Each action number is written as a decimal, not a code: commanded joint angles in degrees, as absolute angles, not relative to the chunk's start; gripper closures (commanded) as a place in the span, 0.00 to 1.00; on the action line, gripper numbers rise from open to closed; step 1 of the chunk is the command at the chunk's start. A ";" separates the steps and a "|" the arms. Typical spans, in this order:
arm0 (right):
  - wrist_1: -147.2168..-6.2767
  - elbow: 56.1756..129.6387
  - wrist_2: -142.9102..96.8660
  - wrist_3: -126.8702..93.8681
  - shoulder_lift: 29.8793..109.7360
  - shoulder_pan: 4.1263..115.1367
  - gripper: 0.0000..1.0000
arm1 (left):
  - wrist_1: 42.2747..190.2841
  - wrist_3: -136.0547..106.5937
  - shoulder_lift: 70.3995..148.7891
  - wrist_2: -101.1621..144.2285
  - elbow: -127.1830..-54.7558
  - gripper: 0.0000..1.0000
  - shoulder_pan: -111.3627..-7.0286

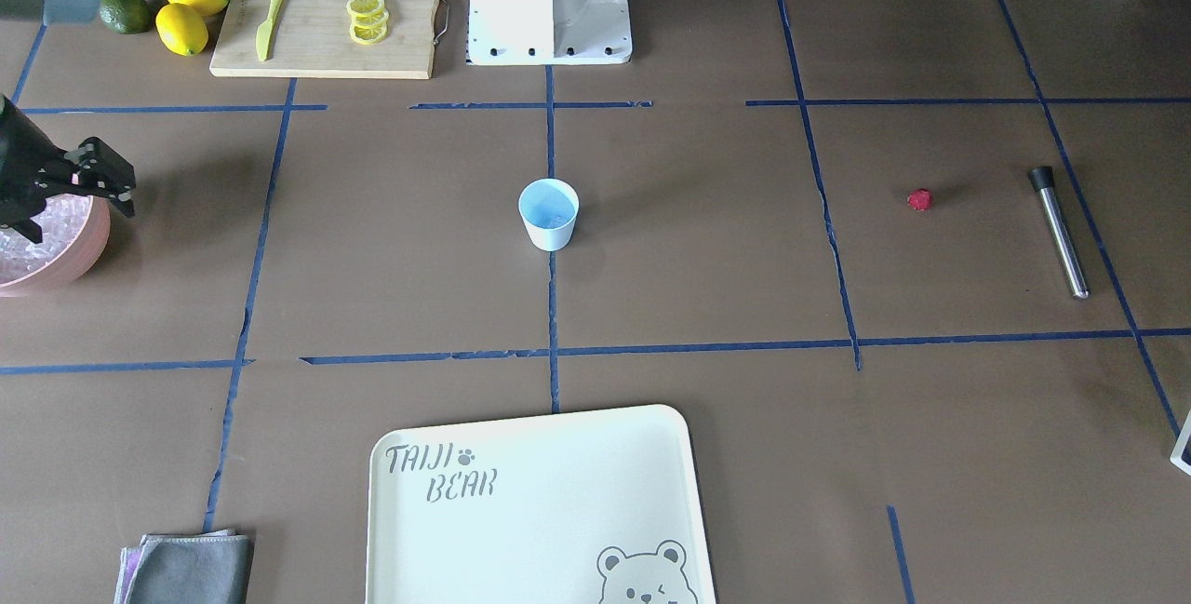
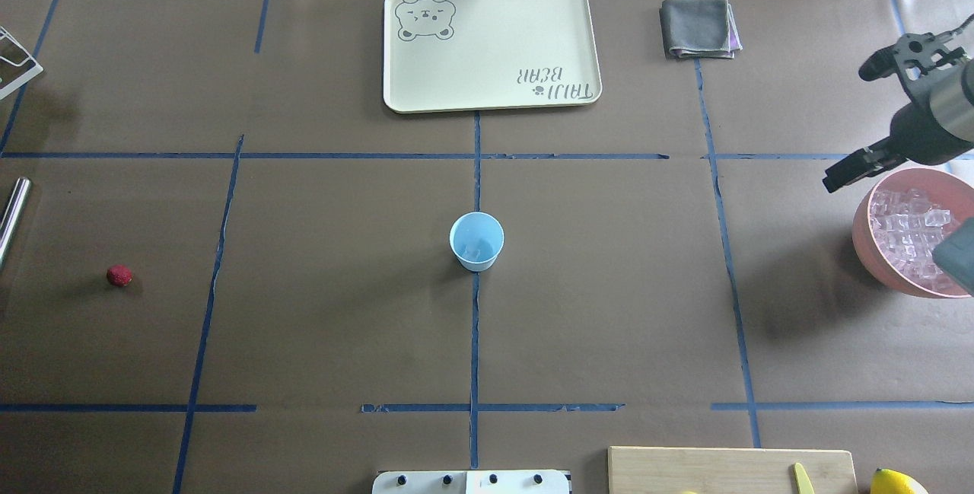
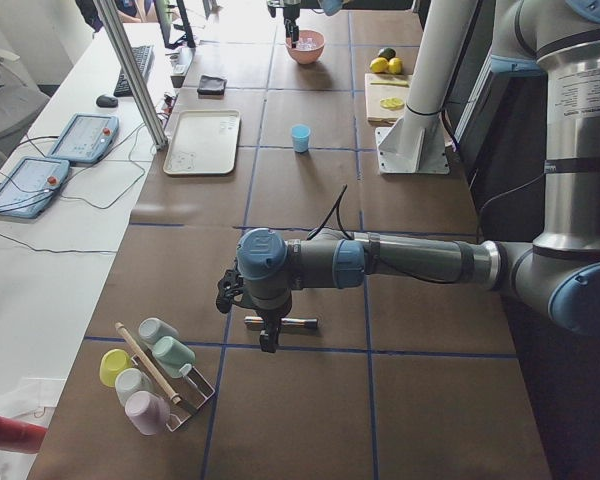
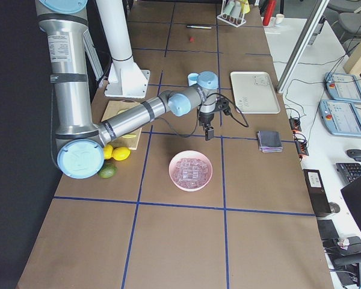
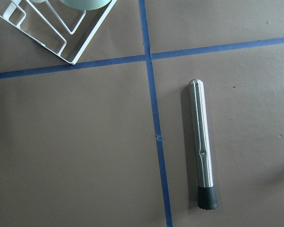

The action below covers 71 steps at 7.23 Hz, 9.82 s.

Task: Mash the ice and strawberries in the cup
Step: 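Return the right gripper to the pink bowl of ice, then lower the right gripper into the bowl and grasp another ice cube, then carry the ice cube with the right gripper over the light-blue cup, then open the right gripper to drop the ice cube into the cup, then return the right gripper to the pink bowl of ice, then lower the right gripper into the bowl and grasp a third ice cube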

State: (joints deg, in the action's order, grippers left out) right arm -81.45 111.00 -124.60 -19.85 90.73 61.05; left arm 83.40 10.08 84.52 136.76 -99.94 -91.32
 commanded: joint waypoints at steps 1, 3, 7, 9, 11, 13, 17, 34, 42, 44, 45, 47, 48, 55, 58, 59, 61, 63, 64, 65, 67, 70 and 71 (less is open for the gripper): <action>-69.65 110.30 -124.63 -18.46 101.21 62.40 0.01 | 83.41 10.11 84.55 136.76 -100.02 0.00 -91.32; -64.88 107.42 -123.49 -16.53 104.32 62.40 0.01 | 83.41 10.19 84.46 136.76 -100.02 0.00 -91.32; -65.21 104.77 -120.85 -17.05 104.33 62.14 0.05 | 83.41 10.20 84.46 136.76 -100.20 0.00 -91.32; -65.39 103.72 -121.02 -17.14 104.24 61.44 0.15 | 83.41 10.20 84.55 136.76 -100.20 0.00 -91.32; -65.48 103.36 -121.46 -17.23 104.24 61.26 0.17 | 83.41 10.20 84.81 136.76 -100.11 0.00 -91.32; -65.65 103.36 -121.46 -17.23 104.24 60.65 0.30 | 83.41 10.20 84.90 136.76 -100.11 0.00 -91.32; -65.74 103.18 -121.20 -17.05 104.41 60.47 0.97 | 83.50 10.20 84.90 136.76 -100.02 0.00 -91.32; -97.03 99.43 -100.48 -81.18 46.53 29.20 1.00 | 83.41 10.20 84.55 137.11 -100.20 0.00 -91.32; -96.59 96.51 -97.21 -82.97 44.03 24.70 0.73 | 83.50 10.20 84.46 137.11 -100.28 0.00 -91.32; -96.59 96.33 -97.03 -82.35 43.86 24.52 0.01 | 83.41 10.20 84.46 137.11 -100.37 0.00 -91.32; -96.59 96.33 -97.03 -82.35 43.86 24.52 0.01 | 83.50 10.20 84.46 137.20 -100.37 0.00 -91.32; -96.68 96.59 -97.29 -81.22 44.03 24.87 0.01 | 83.50 10.20 84.46 137.11 -100.37 0.00 -91.32; -96.59 96.68 -97.64 -77.38 45.43 25.74 0.01 | 83.50 10.20 84.46 137.11 -100.37 0.00 -91.32; -96.24 111.80 -121.44 -26.53 78.88 56.38 0.00 | 83.41 10.20 84.46 136.67 -99.32 0.00 -91.32; -87.60 110.75 -122.87 -13.29 92.06 63.79 0.01 | 83.41 10.20 84.29 136.76 -99.32 0.00 -91.32; -82.23 109.70 -122.78 -13.36 95.76 64.07 0.01 | 83.41 10.28 84.29 136.76 -99.40 0.00 -91.32; -74.03 104.79 -121.99 -13.88 97.91 64.07 0.02 | 83.41 10.28 84.20 136.84 -99.58 0.00 -91.32; -72.95 103.28 -118.68 -16.42 98.00 63.90 0.07 | 83.41 10.28 84.20 136.76 -99.49 0.00 -91.32; -72.86 103.01 -118.48 -17.39 98.09 63.90 0.10 | 83.41 10.28 84.29 136.76 -99.41 0.00 -91.32; -72.86 103.01 -118.48 -18.71 98.17 63.90 0.16 | 83.41 10.20 84.29 136.76 -99.40 0.00 -91.32; -72.77 102.74 -118.56 -20.92 98.17 63.02 0.22 | 83.41 10.20 84.29 136.76 -99.40 0.00 -91.32; -72.86 102.48 -118.56 -20.66 98.17 61.70 0.31 | 83.41 10.20 84.29 136.76 -99.32 0.00 -91.32; -72.86 102.22 -118.48 -20.48 98.17 61.61 0.34 | 83.41 10.20 84.29 136.76 -99.32 0.00 -91.32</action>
